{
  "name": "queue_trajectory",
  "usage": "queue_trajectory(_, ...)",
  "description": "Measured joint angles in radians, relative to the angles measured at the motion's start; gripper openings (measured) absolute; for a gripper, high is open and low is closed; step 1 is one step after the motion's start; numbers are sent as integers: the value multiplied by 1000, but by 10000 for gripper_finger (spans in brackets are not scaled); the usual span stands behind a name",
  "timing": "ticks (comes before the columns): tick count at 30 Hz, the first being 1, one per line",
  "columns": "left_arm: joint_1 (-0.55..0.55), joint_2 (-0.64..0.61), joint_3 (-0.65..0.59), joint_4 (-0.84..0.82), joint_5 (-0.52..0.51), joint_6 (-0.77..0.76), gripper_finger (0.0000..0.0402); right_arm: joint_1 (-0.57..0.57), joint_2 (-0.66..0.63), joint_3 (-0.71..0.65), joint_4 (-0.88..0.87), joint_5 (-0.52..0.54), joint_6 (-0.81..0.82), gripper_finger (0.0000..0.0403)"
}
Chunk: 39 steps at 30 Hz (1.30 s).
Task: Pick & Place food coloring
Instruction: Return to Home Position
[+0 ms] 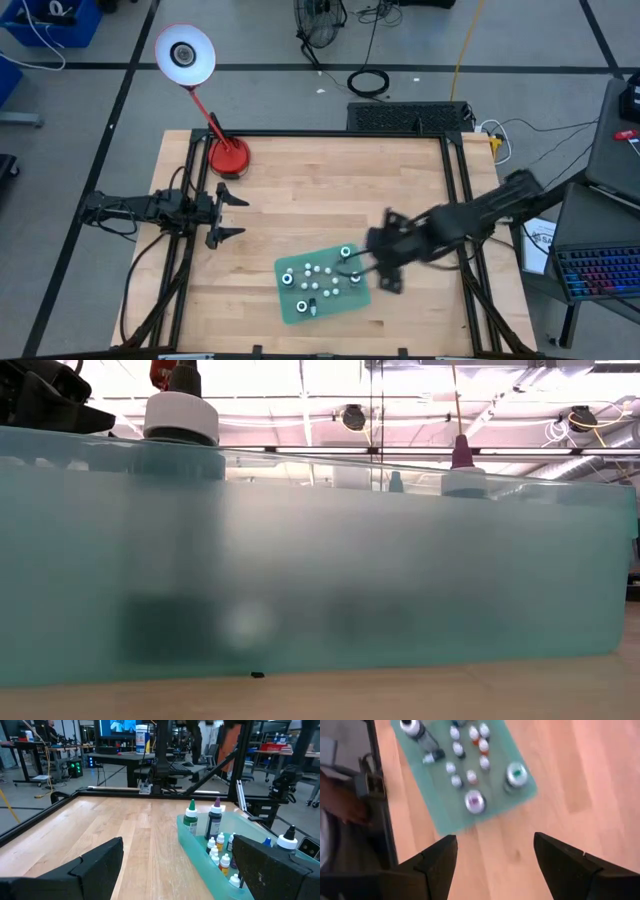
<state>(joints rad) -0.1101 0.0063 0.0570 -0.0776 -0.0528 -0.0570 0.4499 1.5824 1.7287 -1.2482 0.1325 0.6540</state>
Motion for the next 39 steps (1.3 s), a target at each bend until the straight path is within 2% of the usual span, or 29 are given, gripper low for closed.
queue_trajectory(2,0,0,0,0,0,0,365,24,-80,-19,-36,36,57,249)
queue_trajectory(6,0,0,0,0,0,0,365,140,-257,-181,10,308,119,248)
queue_trajectory(10,0,0,0,0,0,0,365,218,-430,-405,129,392,122,249)
queue_trajectory(14,0,0,0,0,0,0,365,255,-591,-680,386,484,104,248)
queue_trajectory(18,0,0,0,0,0,0,365,248,-729,-970,767,553,-109,248)
queue_trajectory(20,0,0,0,0,0,0,365,231,-792,-1102,971,519,-230,249)
queue_trajectory(23,0,0,0,1,0,0,365,178,-901,-1260,1269,393,-368,248)
queue_trajectory(26,0,0,0,1,0,0,365,110,-998,-1385,1466,269,-456,247)
queue_trajectory(29,0,0,0,-1,0,0,365,43,-1085,-1473,1550,228,-492,249)
queue_trajectory(33,0,0,0,0,0,0,365,-42,-1177,-1544,1568,189,-496,247)
queue_trajectory(39,0,0,0,0,0,0,365,-156,-1247,-1622,1609,-14,-523,249)
